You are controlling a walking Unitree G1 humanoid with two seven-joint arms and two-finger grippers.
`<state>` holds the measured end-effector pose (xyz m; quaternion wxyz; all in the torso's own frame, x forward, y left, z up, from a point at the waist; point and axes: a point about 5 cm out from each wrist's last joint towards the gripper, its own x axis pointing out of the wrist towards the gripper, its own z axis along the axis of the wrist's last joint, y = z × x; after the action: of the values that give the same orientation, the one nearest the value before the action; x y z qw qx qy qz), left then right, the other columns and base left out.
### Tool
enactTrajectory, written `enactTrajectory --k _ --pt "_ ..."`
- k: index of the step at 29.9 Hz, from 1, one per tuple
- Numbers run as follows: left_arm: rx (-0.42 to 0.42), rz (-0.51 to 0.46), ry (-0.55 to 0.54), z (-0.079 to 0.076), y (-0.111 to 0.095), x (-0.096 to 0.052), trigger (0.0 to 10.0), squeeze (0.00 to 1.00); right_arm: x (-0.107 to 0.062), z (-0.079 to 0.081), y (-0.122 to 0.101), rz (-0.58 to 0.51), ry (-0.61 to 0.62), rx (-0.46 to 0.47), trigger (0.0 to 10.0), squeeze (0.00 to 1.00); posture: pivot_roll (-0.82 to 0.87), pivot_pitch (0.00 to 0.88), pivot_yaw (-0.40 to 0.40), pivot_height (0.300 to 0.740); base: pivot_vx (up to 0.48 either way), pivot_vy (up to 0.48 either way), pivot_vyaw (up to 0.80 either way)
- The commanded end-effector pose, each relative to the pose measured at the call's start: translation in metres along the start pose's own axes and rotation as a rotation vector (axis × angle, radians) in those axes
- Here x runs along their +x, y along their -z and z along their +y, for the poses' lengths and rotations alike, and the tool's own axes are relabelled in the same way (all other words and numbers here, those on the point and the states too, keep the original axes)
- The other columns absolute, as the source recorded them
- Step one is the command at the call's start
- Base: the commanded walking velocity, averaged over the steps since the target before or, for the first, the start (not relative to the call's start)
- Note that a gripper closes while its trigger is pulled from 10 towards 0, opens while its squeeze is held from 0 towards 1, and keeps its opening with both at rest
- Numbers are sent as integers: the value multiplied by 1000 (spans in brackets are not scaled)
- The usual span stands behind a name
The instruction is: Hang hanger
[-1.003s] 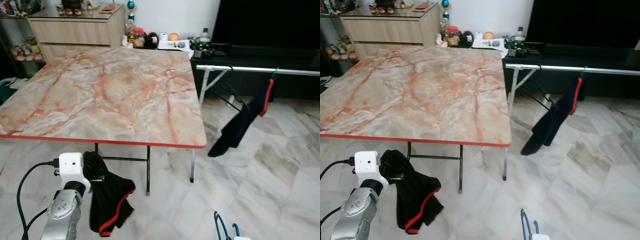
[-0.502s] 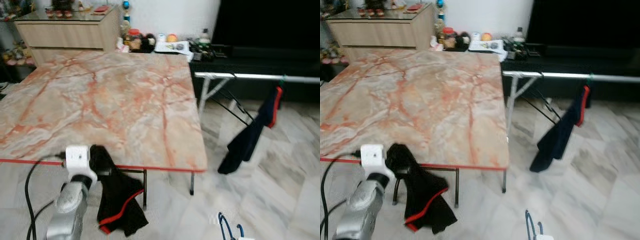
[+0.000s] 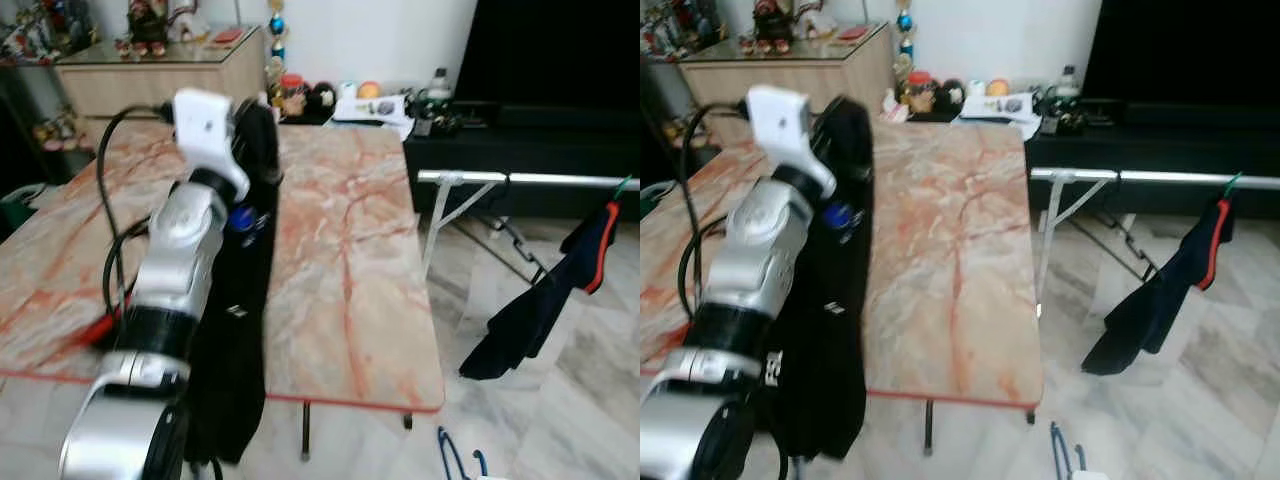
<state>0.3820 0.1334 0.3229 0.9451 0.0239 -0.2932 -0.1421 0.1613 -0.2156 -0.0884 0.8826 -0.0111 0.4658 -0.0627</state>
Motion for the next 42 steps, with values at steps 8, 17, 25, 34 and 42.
enactTrajectory --k 8,17,25,34,42 --pt "-83 265 -34 -1 65 -40 10000 0 1 11 0 1 -28 9 10000 0 77 43 12 740 195 0 0" --pt "-2 456 -29 9 99 -132 10000 0 0 12 5 12 -31 3 10000 0 93 55 11 740 0 0 0" --pt "56 568 1 3 102 -178 10000 1000 0 14 6 15 -39 -3 10000 0 96 55 16 740 0 0 0" --pt "184 593 109 -1 97 -195 10000 1000 -1 13 8 22 -33 -4 10000 0 84 44 21 740 0 0 0" --pt "351 648 234 5 97 -215 10000 1000 -1 11 9 26 -33 -7 10000 0 87 30 21 740 0 0 0"
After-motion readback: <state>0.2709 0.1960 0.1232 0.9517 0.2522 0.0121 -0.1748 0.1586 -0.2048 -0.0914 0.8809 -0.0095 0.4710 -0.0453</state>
